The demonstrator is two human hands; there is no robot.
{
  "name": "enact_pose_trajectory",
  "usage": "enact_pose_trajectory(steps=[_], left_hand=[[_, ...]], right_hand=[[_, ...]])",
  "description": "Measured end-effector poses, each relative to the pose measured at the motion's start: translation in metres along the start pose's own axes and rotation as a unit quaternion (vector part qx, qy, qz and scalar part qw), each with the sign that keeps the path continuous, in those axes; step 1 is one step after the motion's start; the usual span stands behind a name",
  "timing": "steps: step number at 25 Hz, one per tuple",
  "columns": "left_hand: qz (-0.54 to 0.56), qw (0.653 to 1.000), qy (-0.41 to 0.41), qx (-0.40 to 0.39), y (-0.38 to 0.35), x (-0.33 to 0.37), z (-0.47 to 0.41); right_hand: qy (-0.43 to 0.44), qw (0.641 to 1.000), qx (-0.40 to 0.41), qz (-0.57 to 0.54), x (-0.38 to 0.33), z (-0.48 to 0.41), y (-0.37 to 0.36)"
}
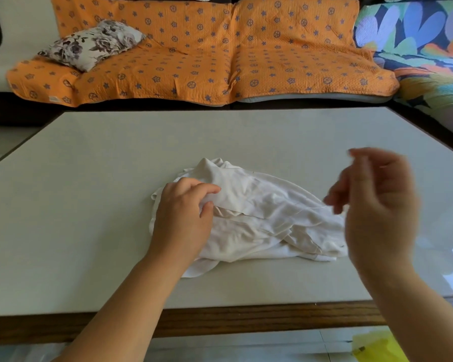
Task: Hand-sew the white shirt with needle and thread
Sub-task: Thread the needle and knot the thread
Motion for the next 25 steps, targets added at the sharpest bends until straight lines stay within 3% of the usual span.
enact_pose_trajectory(steps=[2, 4, 6, 8, 9, 11, 15, 20, 25], left_hand=[[-0.009, 0.999, -0.018, 0.032, 0.002, 0.0, 0.0], [0.033, 0.996, -0.086, 0.012, 0.005, 0.007, 0.002], [0.123, 0.974, -0.116, -0.151, 0.001, 0.032, 0.015], [0.202, 0.911, -0.061, -0.355, -0.012, 0.063, 0.035], [0.245, 0.883, -0.044, -0.399, -0.018, 0.073, 0.042], [0.312, 0.853, -0.005, -0.419, -0.024, 0.076, 0.043], [0.315, 0.828, 0.066, -0.46, -0.011, 0.056, 0.038], [0.273, 0.854, 0.092, -0.433, 0.008, 0.041, 0.042], [0.303, 0.86, 0.112, -0.394, 0.034, 0.042, 0.056]], right_hand=[[0.037, 0.998, 0.038, -0.044, -0.005, -0.007, 0.009], [-0.002, 0.997, 0.019, -0.068, -0.003, -0.008, 0.008], [-0.099, 0.986, -0.053, -0.121, -0.001, -0.003, -0.003], [-0.216, 0.946, -0.16, -0.184, -0.003, 0.005, -0.018], [-0.259, 0.923, -0.203, -0.201, -0.004, 0.008, -0.024], [-0.306, 0.902, -0.22, -0.212, 0.001, 0.009, -0.025], [-0.353, 0.91, -0.068, -0.206, 0.023, -0.007, -0.004], [-0.38, 0.896, 0.041, -0.228, 0.033, -0.011, 0.014], [-0.318, 0.93, 0.061, -0.172, 0.013, -0.002, 0.022]])
Point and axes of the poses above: each hand's wrist, its own z-axis away from the middle knuckle, its own y-axis out of the back of the hand, x = y × z, the point moved 2 cm from there along -z, towards the middle knuckle, and after that the axes turned 3 degrees about y, right-handed, at the moved point
